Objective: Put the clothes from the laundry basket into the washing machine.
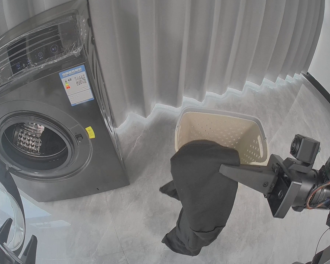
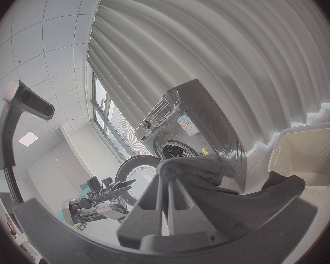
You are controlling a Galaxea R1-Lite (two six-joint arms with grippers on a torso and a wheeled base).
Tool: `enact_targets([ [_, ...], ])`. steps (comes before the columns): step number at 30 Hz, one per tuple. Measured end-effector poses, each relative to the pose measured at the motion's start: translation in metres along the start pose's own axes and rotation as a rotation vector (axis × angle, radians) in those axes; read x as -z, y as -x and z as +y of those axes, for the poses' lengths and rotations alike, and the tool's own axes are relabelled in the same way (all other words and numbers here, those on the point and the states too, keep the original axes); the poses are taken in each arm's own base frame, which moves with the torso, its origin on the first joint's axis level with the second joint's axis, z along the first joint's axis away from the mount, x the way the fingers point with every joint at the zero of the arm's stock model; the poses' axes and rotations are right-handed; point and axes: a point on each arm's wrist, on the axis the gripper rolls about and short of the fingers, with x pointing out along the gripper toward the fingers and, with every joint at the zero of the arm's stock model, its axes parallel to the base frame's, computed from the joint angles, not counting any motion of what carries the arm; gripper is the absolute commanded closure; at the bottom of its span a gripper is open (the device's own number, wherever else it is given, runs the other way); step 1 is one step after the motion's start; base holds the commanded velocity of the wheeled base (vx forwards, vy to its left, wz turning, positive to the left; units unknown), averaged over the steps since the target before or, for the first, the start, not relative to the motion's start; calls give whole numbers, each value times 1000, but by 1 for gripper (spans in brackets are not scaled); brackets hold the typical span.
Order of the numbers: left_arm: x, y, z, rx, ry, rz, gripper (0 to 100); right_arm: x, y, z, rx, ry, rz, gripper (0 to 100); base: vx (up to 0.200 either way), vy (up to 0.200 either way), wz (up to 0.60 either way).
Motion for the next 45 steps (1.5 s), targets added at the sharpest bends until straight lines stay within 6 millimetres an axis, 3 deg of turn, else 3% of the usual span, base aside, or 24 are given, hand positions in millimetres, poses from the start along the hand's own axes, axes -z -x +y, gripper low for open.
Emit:
enact_targets([
  [15, 0, 0, 0, 0, 0, 0, 0, -12, -4, -6, 10, 28, -44, 100, 0, 0, 0],
  [27, 0, 0, 0, 0, 1, 0, 0, -8, -8, -12, 19, 60, -37, 100, 0, 0, 600],
  [34, 0, 0, 0, 1, 1, 0, 0, -2, -10, -11, 12, 52, -12, 100, 0, 0, 0],
  [40, 0, 0, 0, 0, -1, 0, 0, 1, -16, -12, 2, 50, -5, 100, 0, 0, 0],
  [45, 0, 0, 0, 0, -1, 0, 0, -8, -28, -4, -71, 89, -77, 100, 0, 0, 0],
])
